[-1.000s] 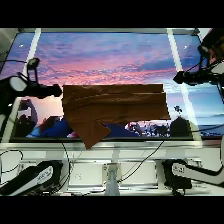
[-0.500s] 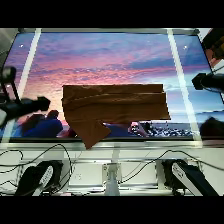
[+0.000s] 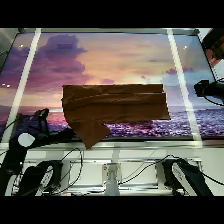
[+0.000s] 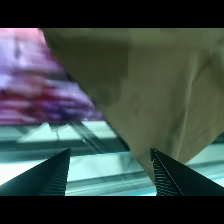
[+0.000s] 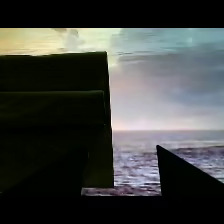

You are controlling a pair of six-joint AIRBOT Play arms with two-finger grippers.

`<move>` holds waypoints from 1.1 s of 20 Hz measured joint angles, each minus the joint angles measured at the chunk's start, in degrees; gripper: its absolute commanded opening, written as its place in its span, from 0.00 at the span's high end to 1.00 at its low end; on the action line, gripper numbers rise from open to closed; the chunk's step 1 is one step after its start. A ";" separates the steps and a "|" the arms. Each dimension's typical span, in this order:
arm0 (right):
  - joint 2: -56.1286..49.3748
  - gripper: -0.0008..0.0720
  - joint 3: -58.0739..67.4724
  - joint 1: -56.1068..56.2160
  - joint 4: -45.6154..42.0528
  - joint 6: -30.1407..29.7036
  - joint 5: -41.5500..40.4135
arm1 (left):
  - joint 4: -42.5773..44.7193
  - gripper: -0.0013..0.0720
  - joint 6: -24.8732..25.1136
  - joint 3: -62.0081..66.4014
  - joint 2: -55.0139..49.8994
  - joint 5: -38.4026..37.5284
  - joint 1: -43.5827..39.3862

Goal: Fold the clothes and pants, and hang the long-sleeved shirts on hangers.

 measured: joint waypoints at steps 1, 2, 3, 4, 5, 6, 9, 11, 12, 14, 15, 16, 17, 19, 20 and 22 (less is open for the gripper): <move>0.02 0.33 -0.04 0.00 0.00 0.07 0.00 | -1.05 0.07 1.07 -0.96 0.04 0.52 0.00; 0.09 0.33 -0.07 0.00 0.00 0.13 0.04 | -2.25 0.07 2.05 -1.73 0.09 1.01 0.00; 0.11 0.33 -0.07 0.00 0.00 0.17 0.00 | -3.26 0.07 2.62 -2.21 0.13 1.46 0.00; 0.11 0.33 -0.09 0.00 0.04 0.20 0.02 | -3.67 0.07 3.15 -2.64 0.13 1.64 0.00; 0.15 0.33 -0.11 0.00 0.11 0.24 -0.02 | -3.98 0.07 3.58 -2.91 0.13 2.12 0.00; 0.17 0.33 -0.09 0.00 0.17 0.24 -0.04 | -4.20 0.07 3.78 -3.13 0.13 2.67 0.00; 0.15 0.33 -0.09 0.00 0.39 0.33 -0.09 | -4.48 0.07 4.24 -3.45 0.13 4.37 0.00; 0.15 0.33 -0.11 0.00 1.09 0.35 -0.09 | -4.76 0.07 4.42 -3.69 0.13 5.68 0.00; 0.15 0.33 -0.09 0.00 1.40 0.35 -0.11 | -4.79 0.07 4.48 -3.96 0.13 6.14 0.00; 0.15 0.33 -0.09 0.00 2.01 0.35 -0.11 | -4.81 0.07 4.61 -4.68 0.13 7.08 0.00; 0.15 0.33 -0.11 0.00 2.29 0.35 -0.11 | -4.79 0.07 4.59 -5.09 0.13 7.32 0.00; 0.15 0.33 -0.09 0.00 2.47 0.35 -0.11 | -4.81 0.07 4.61 -5.44 0.13 7.78 0.00; 0.15 0.33 -0.09 0.00 2.64 0.35 -0.13 | -4.81 0.07 4.61 -5.86 0.13 8.33 0.00; 0.15 0.33 -0.09 0.00 2.89 0.35 -0.11 | -4.81 0.10 4.63 -6.54 0.13 9.53 -0.09; 0.15 0.33 -0.09 0.00 3.02 0.35 -0.13 | -4.81 0.10 4.63 -6.78 0.07 9.99 -0.24; 0.15 0.33 -0.09 0.00 3.17 0.35 -0.11 | -5.46 0.10 4.70 -7.06 -0.81 11.15 -1.11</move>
